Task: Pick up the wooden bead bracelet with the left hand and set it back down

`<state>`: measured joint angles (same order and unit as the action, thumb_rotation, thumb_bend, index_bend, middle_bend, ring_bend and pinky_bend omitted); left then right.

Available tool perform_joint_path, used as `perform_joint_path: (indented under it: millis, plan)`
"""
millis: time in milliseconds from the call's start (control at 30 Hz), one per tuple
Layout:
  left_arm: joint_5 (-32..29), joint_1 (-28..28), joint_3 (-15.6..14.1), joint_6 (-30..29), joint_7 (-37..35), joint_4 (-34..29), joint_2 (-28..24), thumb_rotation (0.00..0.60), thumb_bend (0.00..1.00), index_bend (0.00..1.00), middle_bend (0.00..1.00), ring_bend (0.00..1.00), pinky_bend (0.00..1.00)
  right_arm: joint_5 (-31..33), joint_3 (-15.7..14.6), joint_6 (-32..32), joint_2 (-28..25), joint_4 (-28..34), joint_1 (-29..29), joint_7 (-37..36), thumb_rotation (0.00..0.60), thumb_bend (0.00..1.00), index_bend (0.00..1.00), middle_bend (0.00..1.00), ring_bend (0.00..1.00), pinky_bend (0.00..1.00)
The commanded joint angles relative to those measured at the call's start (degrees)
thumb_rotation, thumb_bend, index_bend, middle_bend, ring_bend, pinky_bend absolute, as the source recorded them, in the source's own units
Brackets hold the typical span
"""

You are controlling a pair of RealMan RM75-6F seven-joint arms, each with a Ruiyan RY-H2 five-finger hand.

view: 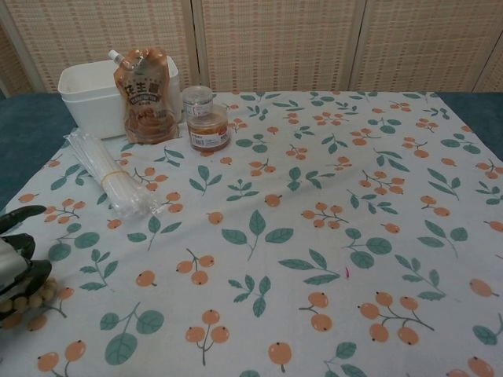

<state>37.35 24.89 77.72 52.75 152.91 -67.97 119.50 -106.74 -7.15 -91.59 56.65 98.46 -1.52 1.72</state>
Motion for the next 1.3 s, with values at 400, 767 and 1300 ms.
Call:
perform_joint_path:
  millis: [400,767,1300]
  plan:
    - [3.29,-14.45,-2.75,-34.34,-36.06,-16.6,-4.45,0.6,0.82,0.76,0.79,0.43,0.09,0.69,0.38,0.22,-0.06,-0.08,0.15,-0.21,0.458,0.2,0.0,0.0,0.0,0.0]
    - [3.06,-38.38,-6.08,-72.63,-74.28,-16.81,-12.32,0.6,0.87,0.76,0.79,0.44,0.1,2.07,0.82,1.63,0.34,0.17,0.55,0.84,0.459,0.2,0.0,0.0,0.0,0.0]
    - [-69.9,-57.64,-32.67,-73.59,-110.13,-19.25,-51.23,0.6,1.0,0.66,0.75,0.44,0.08,2.32,0.43,3.32,0.19,0.43,1.28,0.15,0.459,0.2,0.0,0.0,0.0,0.0]
